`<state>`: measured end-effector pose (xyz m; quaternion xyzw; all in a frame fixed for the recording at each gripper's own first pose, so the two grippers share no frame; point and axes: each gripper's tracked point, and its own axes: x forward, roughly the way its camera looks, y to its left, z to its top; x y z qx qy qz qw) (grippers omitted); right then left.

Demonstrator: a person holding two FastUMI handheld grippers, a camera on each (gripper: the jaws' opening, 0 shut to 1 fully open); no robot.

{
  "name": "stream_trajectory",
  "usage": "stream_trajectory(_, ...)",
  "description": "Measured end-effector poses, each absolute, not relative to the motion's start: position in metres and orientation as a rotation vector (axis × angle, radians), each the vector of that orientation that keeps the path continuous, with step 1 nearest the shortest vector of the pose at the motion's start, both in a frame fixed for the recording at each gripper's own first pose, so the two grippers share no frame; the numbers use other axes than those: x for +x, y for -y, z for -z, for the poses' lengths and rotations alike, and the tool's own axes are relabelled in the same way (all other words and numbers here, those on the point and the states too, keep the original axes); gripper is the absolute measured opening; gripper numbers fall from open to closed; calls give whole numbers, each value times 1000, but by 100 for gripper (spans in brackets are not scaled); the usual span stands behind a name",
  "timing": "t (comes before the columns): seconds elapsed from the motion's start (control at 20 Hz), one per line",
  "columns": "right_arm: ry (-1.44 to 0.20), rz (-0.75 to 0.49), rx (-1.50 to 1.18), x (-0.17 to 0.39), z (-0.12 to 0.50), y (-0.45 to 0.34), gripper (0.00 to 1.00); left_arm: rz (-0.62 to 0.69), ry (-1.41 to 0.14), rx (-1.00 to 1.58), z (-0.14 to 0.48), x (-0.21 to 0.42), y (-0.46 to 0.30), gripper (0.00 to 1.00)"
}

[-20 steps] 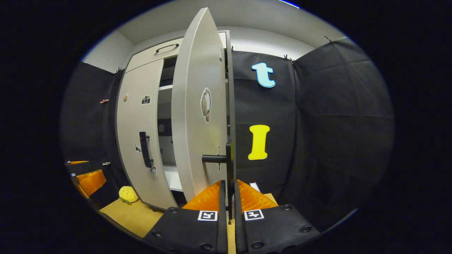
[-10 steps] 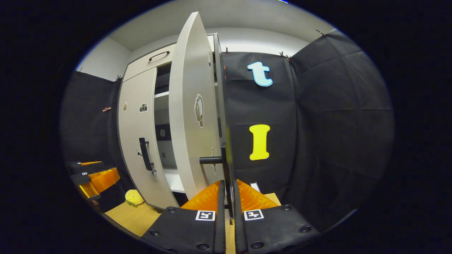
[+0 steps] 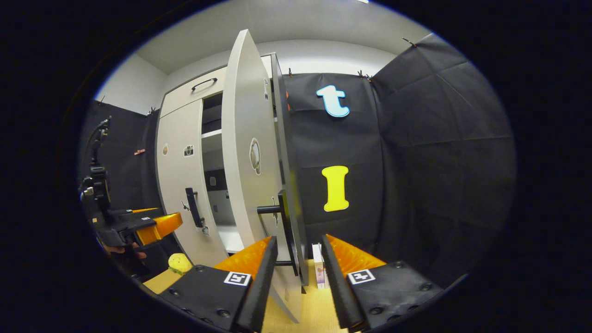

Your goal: Open the right door of the double-door shoe cabinet with the right hand, and open the left door with the left hand.

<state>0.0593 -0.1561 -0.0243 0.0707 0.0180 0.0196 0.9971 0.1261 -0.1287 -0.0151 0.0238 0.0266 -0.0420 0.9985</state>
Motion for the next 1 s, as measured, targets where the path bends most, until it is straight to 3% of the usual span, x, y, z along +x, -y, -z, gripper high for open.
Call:
stream_trajectory(0.15, -25, -24, 79, 52, 24, 167, 98, 53, -46, 26, 20, 159, 114, 97)
stream_trajectory(0.35, 2, -21, 73, 48, 20, 168, 96, 6, -55, 51, 34, 203, 93, 97)
stream_trajectory(0.4, 2, -18, 71, 47, 20, 168, 92, 3, -56, 50, 37, 213, 90, 97)
stream_trajectory(0.45, 6, -20, 66, 46, 18, 169, 98, 5, -48, 45, 38, 222, 88, 97)
stream_trajectory(0.55, 8, -14, 51, 47, 20, 173, 100, 9, -40, 40, 38, 237, 86, 95)
stream_trajectory(0.95, 36, -5, 18, 52, 17, 187, 98, -26, -63, 51, 49, 275, 77, 71)
stream_trajectory(1.0, 38, -10, 19, 53, 16, 188, 97, -35, -63, 49, 50, 278, 76, 64)
